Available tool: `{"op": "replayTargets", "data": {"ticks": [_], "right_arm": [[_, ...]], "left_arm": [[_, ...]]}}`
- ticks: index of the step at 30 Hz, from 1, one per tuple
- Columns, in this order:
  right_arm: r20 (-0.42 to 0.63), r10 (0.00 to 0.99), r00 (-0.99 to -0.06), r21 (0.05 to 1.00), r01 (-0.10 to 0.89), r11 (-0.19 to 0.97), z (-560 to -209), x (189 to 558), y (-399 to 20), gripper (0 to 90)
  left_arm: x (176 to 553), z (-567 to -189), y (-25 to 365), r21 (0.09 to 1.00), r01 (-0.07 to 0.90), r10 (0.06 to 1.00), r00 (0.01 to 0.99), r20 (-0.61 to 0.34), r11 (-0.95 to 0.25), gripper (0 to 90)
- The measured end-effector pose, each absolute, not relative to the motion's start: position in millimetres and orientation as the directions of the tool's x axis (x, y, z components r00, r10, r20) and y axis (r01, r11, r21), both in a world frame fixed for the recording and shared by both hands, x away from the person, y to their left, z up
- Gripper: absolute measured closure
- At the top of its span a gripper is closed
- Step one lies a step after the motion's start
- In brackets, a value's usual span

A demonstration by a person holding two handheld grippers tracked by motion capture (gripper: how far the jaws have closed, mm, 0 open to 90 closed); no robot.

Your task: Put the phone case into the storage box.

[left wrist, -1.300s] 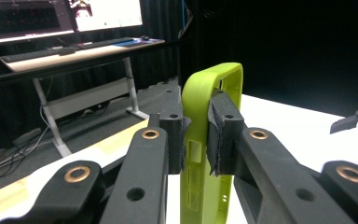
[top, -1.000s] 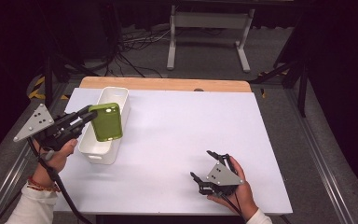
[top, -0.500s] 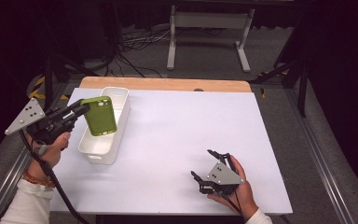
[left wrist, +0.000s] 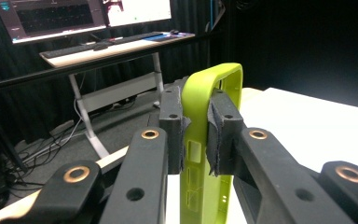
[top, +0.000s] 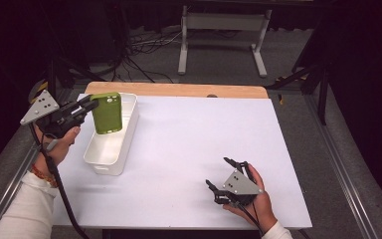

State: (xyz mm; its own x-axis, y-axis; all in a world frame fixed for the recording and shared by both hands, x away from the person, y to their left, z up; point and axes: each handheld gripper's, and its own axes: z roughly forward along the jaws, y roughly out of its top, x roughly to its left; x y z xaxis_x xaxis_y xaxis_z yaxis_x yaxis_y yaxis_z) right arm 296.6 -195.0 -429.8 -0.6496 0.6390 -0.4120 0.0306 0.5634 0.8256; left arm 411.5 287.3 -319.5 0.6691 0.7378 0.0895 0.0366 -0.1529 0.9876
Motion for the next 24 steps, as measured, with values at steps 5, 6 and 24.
{"op": "replayTargets", "data": {"ticks": [5, 6, 24], "right_arm": [[-0.411, 0.64, -0.65, 0.827, 0.03, 0.561, -429, 296, -195, 15.7], [-0.412, 0.639, -0.65, 0.826, 0.029, 0.562, -429, 296, -195, 15.7], [-0.399, 0.648, -0.648, 0.831, 0.044, 0.555, -429, 299, -196, 15.8]], "left_arm": [[420, -321, 285, 0.988, 0.044, 0.744, 0.663, 0.083, -0.15, 78.7], [421, -321, 285, 0.987, 0.05, 0.744, 0.663, 0.081, -0.153, 78.7], [457, -331, 275, 0.982, 0.091, 0.749, 0.66, 0.067, -0.168, 78.7]]}}
